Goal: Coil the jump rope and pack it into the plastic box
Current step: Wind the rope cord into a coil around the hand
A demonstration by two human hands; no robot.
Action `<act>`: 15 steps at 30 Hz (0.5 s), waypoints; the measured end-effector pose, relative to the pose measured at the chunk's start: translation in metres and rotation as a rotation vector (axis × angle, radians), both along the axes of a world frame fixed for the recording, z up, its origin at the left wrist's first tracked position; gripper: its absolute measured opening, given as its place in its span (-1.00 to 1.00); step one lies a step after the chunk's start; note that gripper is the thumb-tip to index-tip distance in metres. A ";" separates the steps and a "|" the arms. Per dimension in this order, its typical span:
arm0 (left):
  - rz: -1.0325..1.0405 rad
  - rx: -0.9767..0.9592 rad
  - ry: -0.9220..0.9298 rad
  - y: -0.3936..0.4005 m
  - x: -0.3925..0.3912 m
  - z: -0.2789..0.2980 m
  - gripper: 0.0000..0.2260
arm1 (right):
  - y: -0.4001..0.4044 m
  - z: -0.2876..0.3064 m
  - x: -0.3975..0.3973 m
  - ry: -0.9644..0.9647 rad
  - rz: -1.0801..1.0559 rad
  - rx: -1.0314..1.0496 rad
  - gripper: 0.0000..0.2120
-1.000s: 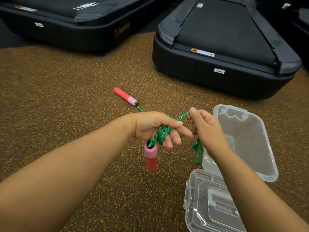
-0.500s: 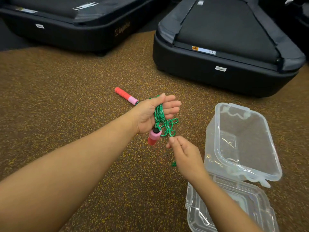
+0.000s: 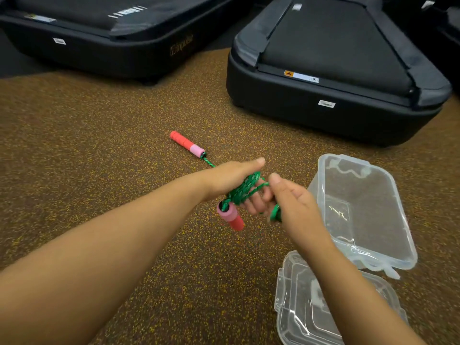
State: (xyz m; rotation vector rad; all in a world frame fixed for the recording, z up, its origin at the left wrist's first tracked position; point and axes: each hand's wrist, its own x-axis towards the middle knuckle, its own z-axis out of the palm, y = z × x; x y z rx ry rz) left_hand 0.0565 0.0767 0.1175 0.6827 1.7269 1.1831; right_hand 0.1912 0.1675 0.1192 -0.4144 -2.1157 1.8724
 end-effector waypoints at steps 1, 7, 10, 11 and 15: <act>-0.073 -0.022 0.004 -0.002 0.001 0.003 -0.50 | 0.003 0.005 -0.001 -0.043 -0.038 -0.062 -0.60; -0.196 0.030 -0.020 -0.006 -0.001 0.009 -0.67 | 0.017 -0.001 -0.002 -0.209 -0.191 -0.184 -0.60; -0.183 0.083 -0.067 -0.009 -0.005 0.005 -0.66 | 0.023 -0.007 0.005 -0.173 -0.123 -0.338 -0.59; -0.175 0.091 -0.083 -0.009 -0.006 0.004 -0.66 | 0.025 -0.008 0.008 -0.165 -0.096 -0.364 -0.61; -0.152 0.087 -0.137 -0.010 -0.010 0.001 -0.67 | 0.029 -0.016 0.015 -0.114 -0.090 -0.295 -0.78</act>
